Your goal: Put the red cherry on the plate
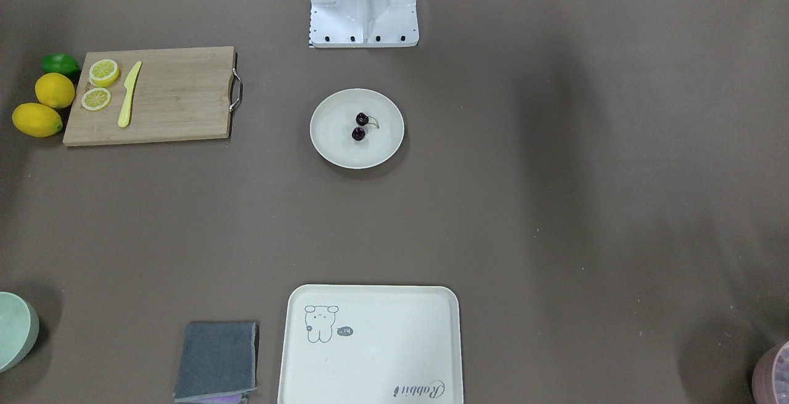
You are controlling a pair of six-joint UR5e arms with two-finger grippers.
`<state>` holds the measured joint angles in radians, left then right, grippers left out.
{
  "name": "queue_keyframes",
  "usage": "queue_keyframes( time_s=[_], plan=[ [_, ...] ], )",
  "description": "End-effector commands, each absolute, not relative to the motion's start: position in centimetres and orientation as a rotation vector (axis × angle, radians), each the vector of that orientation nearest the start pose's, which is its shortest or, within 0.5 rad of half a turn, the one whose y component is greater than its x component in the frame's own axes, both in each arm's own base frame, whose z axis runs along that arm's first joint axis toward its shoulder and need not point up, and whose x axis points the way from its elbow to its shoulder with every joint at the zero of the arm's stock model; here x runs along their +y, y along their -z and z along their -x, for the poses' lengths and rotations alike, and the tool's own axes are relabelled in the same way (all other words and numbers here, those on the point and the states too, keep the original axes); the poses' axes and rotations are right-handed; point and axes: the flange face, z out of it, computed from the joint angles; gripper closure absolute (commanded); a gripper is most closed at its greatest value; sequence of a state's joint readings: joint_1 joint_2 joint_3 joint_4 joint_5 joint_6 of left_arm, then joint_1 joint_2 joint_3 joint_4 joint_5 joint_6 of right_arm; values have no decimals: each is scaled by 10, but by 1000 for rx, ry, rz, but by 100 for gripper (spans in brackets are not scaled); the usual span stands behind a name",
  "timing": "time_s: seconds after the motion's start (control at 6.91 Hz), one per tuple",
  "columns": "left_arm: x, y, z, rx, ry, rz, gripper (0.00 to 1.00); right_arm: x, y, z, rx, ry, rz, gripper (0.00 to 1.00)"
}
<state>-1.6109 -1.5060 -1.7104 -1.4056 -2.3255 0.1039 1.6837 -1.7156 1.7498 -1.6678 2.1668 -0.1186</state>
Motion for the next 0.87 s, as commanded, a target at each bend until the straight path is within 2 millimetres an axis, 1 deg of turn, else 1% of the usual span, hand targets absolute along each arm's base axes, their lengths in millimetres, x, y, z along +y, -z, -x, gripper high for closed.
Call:
queue_keyframes(
  time_s=[0.0, 0.14, 0.29, 0.43, 0.58, 0.72],
  plan=[
    [-436, -672, 88, 761, -10, 36, 2, -411, -665, -124, -600, -16, -2, 0],
    [-435, -673, 90, 761, -4, 37, 2, -410, -672, -124, -605, -21, 14, 0],
    [-437, -672, 91, 761, -4, 35, 2, -410, -673, -123, -611, -23, 16, 0],
    [-441, -669, 90, 760, -9, 27, 2, -406, -689, -119, -662, -38, 48, 0],
    [-441, -667, 90, 760, -10, 26, 2, -399, -717, -111, -762, -66, 101, 0],
    [-442, -665, 90, 760, -11, 21, 2, -404, -715, -111, -771, -62, 91, 0]
  ],
)
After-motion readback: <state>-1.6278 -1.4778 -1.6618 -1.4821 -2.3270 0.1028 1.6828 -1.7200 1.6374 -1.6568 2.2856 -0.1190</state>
